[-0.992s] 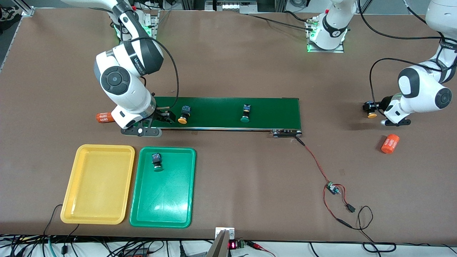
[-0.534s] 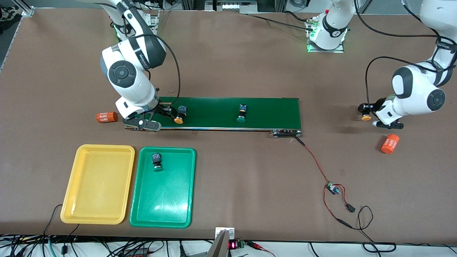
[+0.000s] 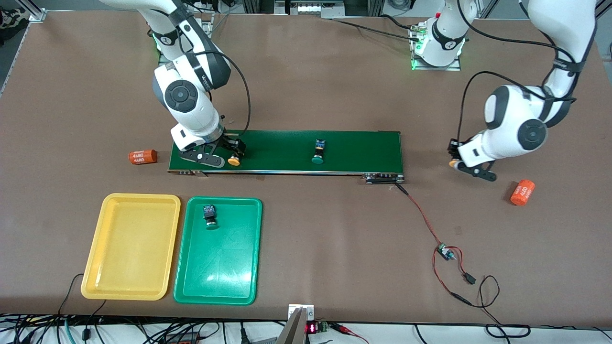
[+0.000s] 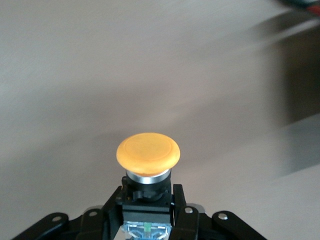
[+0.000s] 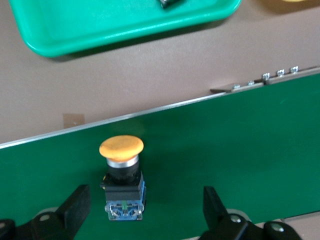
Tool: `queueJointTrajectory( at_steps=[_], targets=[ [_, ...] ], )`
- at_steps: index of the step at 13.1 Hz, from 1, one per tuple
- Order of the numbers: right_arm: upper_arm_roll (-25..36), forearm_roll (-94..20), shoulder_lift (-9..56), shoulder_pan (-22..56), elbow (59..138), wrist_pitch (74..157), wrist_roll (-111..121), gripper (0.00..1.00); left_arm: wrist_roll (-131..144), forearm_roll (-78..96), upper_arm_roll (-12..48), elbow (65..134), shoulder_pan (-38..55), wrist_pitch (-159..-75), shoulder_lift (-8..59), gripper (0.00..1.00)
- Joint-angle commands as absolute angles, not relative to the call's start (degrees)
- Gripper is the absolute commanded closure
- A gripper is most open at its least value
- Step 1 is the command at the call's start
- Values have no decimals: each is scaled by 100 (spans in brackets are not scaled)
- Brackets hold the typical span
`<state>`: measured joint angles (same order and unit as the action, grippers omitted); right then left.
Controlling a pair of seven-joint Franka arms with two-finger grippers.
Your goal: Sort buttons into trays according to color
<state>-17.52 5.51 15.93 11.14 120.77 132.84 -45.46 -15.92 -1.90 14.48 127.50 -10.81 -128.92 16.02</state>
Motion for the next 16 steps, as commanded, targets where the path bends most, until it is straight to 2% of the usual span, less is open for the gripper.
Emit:
queueJointTrajectory(
  at_steps=[1, 5, 7, 9, 13, 15, 16],
  targets=[
    [-1767, 492, 1573, 1204, 12252, 13473, -4649, 0, -1425, -167, 1704, 12578, -687, -12771, 1512, 100],
    [-1758, 501, 1757, 1213, 12269, 13771, -4562, 1, -880, -167, 2047, 12402, -352, -12771, 1503, 100],
    [-1758, 536, 1889, 1204, 12322, 13974, -4562, 7, -844, -167, 2100, 12366, -273, -12771, 1477, 100],
    [-1758, 580, 1942, 1187, 12322, 14036, -4518, 22, -818, -150, 2109, 12366, -106, -12770, 1459, 100],
    [-1731, 580, 1995, 1090, 12313, 14063, -4219, 65, -519, 692, 2188, 12331, 149, -12849, 1634, 100],
    [-1731, 580, 1986, 1072, 12296, 14036, -4219, 75, -519, 1071, 2180, 12331, 158, -12911, 1696, 100],
    [-1723, 580, 1978, 1055, 12270, 14019, -4210, 76, -475, 1090, 2180, 12331, 158, -12920, 1740, 100]
  ],
)
